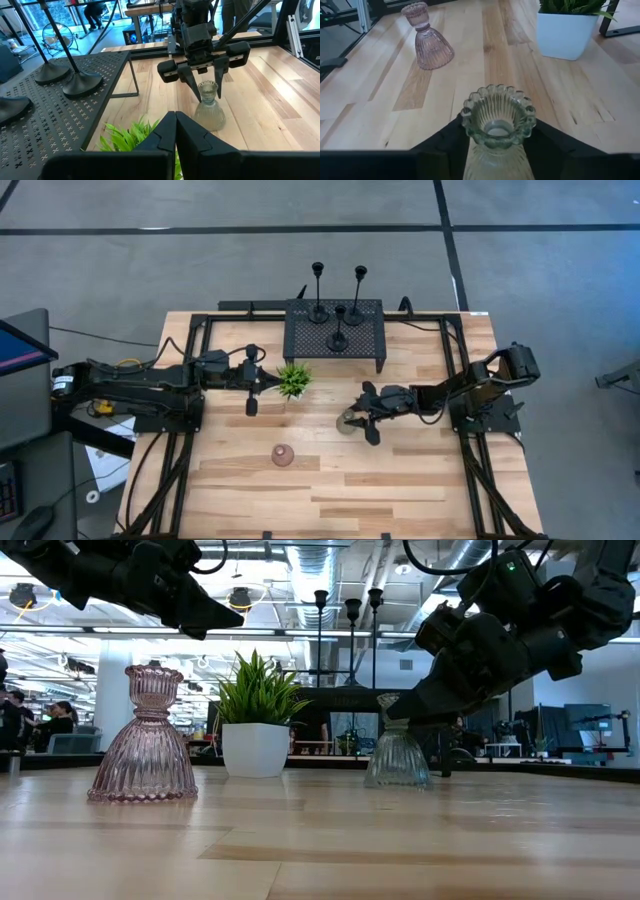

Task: Pick & Place candle stick holders
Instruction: Put the green glass candle holder on the shelf

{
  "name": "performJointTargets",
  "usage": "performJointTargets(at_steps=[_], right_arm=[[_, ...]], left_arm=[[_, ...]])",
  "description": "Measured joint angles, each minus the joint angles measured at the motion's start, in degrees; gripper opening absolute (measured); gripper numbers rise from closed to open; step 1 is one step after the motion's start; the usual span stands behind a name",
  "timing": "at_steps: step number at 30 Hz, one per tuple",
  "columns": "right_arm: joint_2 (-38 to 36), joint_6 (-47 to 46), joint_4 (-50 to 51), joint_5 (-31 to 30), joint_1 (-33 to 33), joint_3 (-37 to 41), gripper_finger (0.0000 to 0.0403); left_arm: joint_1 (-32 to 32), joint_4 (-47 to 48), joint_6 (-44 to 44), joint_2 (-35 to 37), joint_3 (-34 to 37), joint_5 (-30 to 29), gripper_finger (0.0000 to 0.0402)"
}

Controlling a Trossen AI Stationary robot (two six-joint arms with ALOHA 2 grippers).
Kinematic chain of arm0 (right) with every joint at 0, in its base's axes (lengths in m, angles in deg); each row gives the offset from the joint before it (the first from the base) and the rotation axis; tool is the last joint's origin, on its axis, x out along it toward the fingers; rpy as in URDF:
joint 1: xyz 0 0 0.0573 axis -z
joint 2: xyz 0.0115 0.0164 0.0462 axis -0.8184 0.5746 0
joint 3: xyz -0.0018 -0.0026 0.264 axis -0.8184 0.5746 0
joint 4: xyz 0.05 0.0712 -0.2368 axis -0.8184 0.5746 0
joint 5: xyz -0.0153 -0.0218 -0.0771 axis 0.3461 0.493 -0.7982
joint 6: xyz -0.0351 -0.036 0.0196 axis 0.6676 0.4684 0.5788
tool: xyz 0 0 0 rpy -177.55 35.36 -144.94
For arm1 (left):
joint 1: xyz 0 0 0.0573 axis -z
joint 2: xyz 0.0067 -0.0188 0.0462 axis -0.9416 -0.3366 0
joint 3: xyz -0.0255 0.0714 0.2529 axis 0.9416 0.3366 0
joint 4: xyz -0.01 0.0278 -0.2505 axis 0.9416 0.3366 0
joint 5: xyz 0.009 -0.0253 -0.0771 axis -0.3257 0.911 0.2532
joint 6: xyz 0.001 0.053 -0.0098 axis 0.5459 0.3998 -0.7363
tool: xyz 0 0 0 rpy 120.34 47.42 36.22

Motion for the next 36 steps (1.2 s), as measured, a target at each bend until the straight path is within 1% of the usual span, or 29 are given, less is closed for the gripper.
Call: performJointTargets(at_steps=[3,6,12,15,20,23,28,33,36], right_arm=[[0.0,0.0,0.0,0.0,0.0,0.0,0.0144],[0.0,0.0,0.0,0.0,0.0,0.0,0.0137],[-0.7,-0.5,0.5,0.0,0.0,0.0,0.0148],[-2.2,-1.5,0.5,0.0,0.0,0.0,0.0147],[-5.1,-1.5,1.2,0.0,0.0,0.0,0.0133],[-7.7,-1.5,1.8,0.0,0.3,0.0,0.0134],[-13.7,-1.6,7.3,-0.1,1.6,-0.2,0.0141],[-19.8,-1.6,18.0,-0.2,3.6,-3.6,0.0131],[-22.5,-1.2,24.8,-0.2,5.2,-6.6,0.0133]], left_arm=[[0.0,0.0,0.0,0.0,0.0,0.0,0.0005],[0.0,0.0,0.0,0.0,0.0,0.0,0.0005],[0.0,0.0,0.0,0.0,0.0,0.0,0.0006],[0.0,0.0,0.0,0.0,0.0,0.0,0.0005],[0.0,0.0,0.0,0.0,0.0,0.0,0.0007],[0.0,0.0,0.0,0.0,0.0,0.0,0.0005],[0.0,0.0,0.0,0.0,0.0,0.0,0.0005],[0.0,0.0,0.0,0.0,0.0,0.0,0.0006],[0.0,0.1,0.0,0.0,0.0,0.0,0.0005]])
